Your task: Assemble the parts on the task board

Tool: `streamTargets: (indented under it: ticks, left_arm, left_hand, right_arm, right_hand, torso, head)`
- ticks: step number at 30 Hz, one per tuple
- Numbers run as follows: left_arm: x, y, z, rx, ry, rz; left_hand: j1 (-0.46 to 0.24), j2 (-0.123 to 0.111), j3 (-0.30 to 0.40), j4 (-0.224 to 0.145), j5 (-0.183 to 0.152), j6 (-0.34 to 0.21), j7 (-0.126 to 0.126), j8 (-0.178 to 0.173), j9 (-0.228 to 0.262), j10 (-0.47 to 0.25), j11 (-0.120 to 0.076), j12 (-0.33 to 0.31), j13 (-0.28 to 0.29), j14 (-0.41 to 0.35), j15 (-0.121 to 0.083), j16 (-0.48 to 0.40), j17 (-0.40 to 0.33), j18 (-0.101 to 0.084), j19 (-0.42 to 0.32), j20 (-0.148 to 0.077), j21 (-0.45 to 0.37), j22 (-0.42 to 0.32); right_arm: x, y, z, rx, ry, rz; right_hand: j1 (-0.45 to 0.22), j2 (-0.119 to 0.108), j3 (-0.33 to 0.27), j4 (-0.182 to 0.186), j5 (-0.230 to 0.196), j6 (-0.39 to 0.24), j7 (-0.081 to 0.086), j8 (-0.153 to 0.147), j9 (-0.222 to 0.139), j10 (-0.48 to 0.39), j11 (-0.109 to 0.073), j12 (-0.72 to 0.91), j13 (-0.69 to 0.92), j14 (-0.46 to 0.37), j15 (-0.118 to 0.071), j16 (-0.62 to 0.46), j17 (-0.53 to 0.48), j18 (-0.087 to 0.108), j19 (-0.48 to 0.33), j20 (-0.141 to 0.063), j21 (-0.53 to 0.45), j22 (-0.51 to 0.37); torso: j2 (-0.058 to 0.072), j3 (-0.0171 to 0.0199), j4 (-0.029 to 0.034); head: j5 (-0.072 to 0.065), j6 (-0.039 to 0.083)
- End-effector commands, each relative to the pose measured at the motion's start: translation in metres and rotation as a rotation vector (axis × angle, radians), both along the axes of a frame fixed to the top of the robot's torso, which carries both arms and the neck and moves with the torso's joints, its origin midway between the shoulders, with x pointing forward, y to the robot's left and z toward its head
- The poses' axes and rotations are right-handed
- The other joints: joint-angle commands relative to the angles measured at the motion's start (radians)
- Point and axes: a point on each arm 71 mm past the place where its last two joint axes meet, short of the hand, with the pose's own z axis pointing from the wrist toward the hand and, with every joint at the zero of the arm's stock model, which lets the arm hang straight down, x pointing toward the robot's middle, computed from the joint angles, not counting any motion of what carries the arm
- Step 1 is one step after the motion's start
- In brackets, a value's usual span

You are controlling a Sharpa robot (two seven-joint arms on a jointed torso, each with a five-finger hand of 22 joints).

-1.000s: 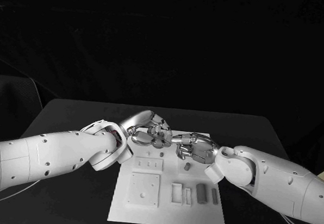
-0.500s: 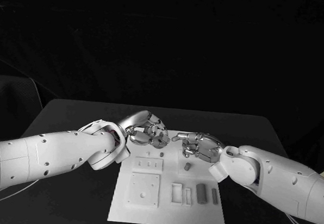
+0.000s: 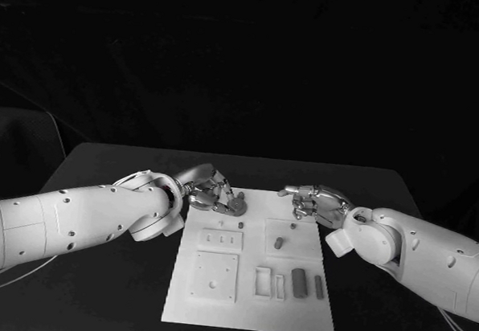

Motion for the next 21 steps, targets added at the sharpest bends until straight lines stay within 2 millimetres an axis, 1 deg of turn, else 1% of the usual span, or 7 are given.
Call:
streamTargets:
  ticks: [1, 7, 11, 15, 18, 21]
  left_arm:
    - [0.002, 0.003, -0.010, 0.110, 0.142, 0.059]
    - [0.003, 0.002, -0.010, 0.151, 0.134, 0.103]
    - [0.003, 0.000, -0.011, 0.209, 0.090, 0.121]
    - [0.002, -0.002, -0.012, 0.278, 0.037, 0.117]
    - [-0.002, -0.005, -0.015, 0.344, 0.001, 0.091]
    - [-0.002, -0.008, -0.015, 0.376, -0.043, 0.069]
  left_hand:
    - [-0.013, -0.005, 0.031, 0.039, 0.003, 0.071, 0.018, 0.024, 0.021, -0.006, 0.001, -0.001, -0.001, -0.008, -0.002, 0.002, 0.007, 0.074, -0.005, 0.001, 0.032, 0.000]
    - [-0.015, -0.006, 0.031, 0.040, 0.003, 0.071, 0.018, 0.024, 0.021, -0.006, 0.001, -0.001, -0.001, -0.008, -0.002, 0.003, 0.007, 0.074, -0.005, 0.001, 0.032, 0.000]
    - [-0.015, -0.007, 0.030, 0.039, 0.003, 0.071, 0.017, 0.024, 0.021, -0.006, 0.001, -0.001, -0.001, -0.008, -0.002, 0.003, 0.006, 0.075, -0.005, 0.001, 0.032, 0.000]
    - [-0.014, -0.008, 0.030, 0.039, 0.003, 0.072, 0.017, 0.024, 0.022, -0.006, 0.001, -0.001, -0.001, -0.008, -0.002, 0.003, 0.006, 0.075, -0.005, 0.001, 0.032, 0.000]
    - [-0.012, -0.013, 0.030, 0.036, 0.003, 0.075, 0.016, 0.025, 0.022, -0.006, 0.000, -0.001, -0.002, -0.008, -0.003, 0.004, 0.005, 0.076, -0.006, 0.001, 0.032, 0.000]
    - [-0.006, -0.025, 0.030, 0.028, 0.003, 0.077, 0.015, 0.026, 0.024, -0.006, 0.000, -0.001, -0.002, -0.008, -0.003, 0.005, 0.003, 0.077, -0.006, 0.000, 0.032, 0.000]
  right_arm:
    - [0.005, -0.004, 0.005, -0.075, -0.081, -0.011]
    - [0.007, -0.007, 0.009, -0.117, -0.114, -0.012]
    - [0.009, -0.007, 0.011, -0.155, -0.141, -0.010]
    - [0.011, -0.008, 0.015, -0.163, -0.155, -0.022]
    - [0.013, -0.009, 0.019, -0.186, -0.180, -0.028]
    - [0.014, -0.010, 0.023, -0.199, -0.198, -0.033]
  right_hand:
    - [-0.008, -0.002, -0.006, -0.002, -0.003, -0.004, 0.000, -0.004, -0.001, -0.008, -0.001, -0.006, -0.001, -0.006, -0.002, -0.007, -0.001, -0.015, -0.010, 0.000, -0.005, -0.001]
    - [-0.008, -0.001, -0.006, -0.002, -0.003, -0.003, 0.000, -0.004, -0.001, -0.008, -0.001, -0.006, -0.001, -0.006, -0.002, -0.007, -0.001, -0.015, -0.010, 0.000, -0.005, -0.001]
    - [-0.008, -0.001, -0.006, -0.002, -0.003, -0.003, 0.000, -0.004, -0.001, -0.008, -0.001, -0.006, -0.001, -0.006, -0.002, -0.006, -0.001, -0.015, -0.010, 0.000, -0.005, -0.001]
    - [-0.008, 0.000, -0.006, -0.002, -0.003, -0.003, 0.000, -0.003, 0.000, -0.008, -0.001, -0.006, -0.002, -0.006, -0.002, -0.006, -0.001, -0.015, -0.010, 0.000, -0.005, -0.001]
    - [-0.008, 0.000, -0.006, -0.002, -0.003, -0.003, 0.000, -0.003, 0.000, -0.008, -0.001, -0.006, -0.002, -0.006, -0.002, -0.006, -0.001, -0.015, -0.010, 0.000, -0.005, -0.001]
    - [-0.008, 0.000, -0.006, -0.002, -0.003, -0.002, 0.000, -0.003, 0.000, -0.008, -0.001, -0.006, -0.002, -0.006, -0.002, -0.006, -0.001, -0.015, -0.010, 0.000, -0.005, -0.001]
  torso:
    - [0.000, 0.0013, -0.0003]
    - [-0.001, 0.0008, 0.0002]
    - [0.000, -0.0007, 0.0011]
    - [0.001, -0.0015, 0.0017]
    - [0.001, -0.0017, 0.0016]
    - [0.001, -0.0020, 0.0001]
  head:
    - [0.003, -0.010]
    - [0.004, -0.019]
    - [0.006, -0.025]
    - [0.012, -0.036]
    - [0.014, -0.041]
    - [0.015, -0.045]
